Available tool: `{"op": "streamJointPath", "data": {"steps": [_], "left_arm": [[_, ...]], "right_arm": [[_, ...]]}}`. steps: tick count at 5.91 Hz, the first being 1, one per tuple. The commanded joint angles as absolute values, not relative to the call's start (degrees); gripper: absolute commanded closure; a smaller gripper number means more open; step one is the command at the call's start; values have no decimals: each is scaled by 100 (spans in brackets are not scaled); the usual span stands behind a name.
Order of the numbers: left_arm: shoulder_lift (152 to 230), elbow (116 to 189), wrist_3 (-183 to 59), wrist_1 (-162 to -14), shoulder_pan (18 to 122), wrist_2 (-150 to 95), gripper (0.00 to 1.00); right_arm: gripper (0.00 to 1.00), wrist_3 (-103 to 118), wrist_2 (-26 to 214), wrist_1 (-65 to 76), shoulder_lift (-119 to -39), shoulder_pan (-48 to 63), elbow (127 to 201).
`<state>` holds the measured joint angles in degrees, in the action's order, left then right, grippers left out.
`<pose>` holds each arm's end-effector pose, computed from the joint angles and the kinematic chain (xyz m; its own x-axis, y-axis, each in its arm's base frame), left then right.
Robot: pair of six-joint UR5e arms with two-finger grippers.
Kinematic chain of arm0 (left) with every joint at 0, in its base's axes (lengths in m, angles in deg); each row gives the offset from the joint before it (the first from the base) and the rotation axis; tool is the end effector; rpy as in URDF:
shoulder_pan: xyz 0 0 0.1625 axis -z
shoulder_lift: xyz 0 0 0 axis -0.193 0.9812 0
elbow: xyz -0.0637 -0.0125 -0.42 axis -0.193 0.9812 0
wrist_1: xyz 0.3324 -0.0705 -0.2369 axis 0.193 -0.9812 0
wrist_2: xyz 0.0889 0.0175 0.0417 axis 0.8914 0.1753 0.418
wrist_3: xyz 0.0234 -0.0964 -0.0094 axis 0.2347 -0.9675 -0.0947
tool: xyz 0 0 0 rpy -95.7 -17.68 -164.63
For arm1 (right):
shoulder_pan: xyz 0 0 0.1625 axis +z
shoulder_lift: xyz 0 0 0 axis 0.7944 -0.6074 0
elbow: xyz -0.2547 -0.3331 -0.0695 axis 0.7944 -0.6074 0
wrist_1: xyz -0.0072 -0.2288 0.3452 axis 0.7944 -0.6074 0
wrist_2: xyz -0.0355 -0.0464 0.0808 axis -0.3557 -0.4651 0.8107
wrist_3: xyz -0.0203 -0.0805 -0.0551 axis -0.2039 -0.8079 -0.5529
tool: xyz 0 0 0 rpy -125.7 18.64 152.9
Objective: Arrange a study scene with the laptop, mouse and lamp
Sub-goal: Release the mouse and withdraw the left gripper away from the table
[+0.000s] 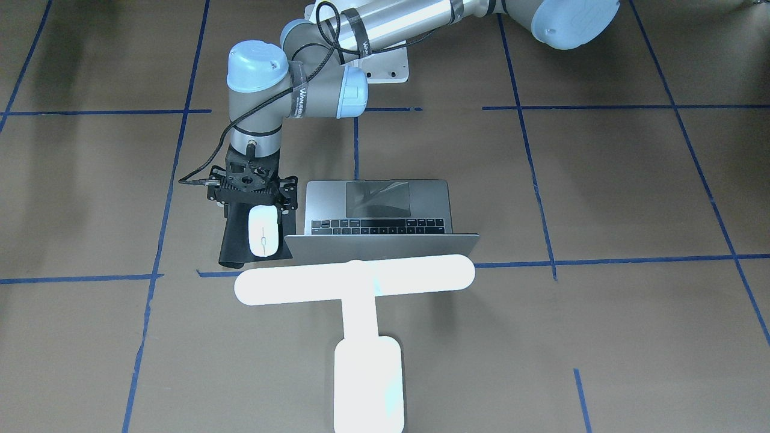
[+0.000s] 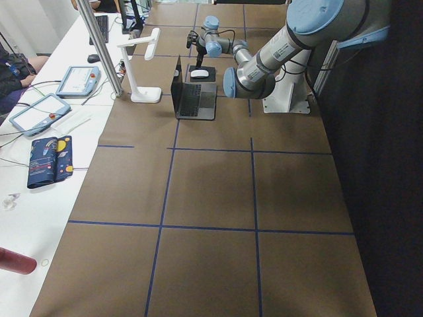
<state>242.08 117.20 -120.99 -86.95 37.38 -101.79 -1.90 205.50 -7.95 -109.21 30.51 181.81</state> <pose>0.7094 -0.4872 0.0284 0.5120 0.0610 -0.8568 0.2248 0.9532 0.2022 0.0118 -0.4282 0.5584 0.6998 -0.0867 0.7091 0.0294 0.9953 0.0927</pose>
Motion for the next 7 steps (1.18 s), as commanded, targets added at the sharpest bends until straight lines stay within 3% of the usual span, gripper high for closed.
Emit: {"op": "streamJointPath", "data": {"steps": [1,4,5,7], "left_arm": [[23289,13053,-12089,-8151,3890,-10862,0],[21505,15892,-11373,-6253,4231,-11459,0],[20941,16493,-10968,-6083,4424,-11488,0],[20201,16867,-10133,-5976,5353,-12520,0]], "right_arm": [[0,-452,20580,-812,-10977,3204,18173],[0,-1428,20484,-856,-11451,3816,18025],[0,-1491,20519,-821,-11548,3976,17710],[0,-1422,20371,-777,-11531,4092,17541]]}}
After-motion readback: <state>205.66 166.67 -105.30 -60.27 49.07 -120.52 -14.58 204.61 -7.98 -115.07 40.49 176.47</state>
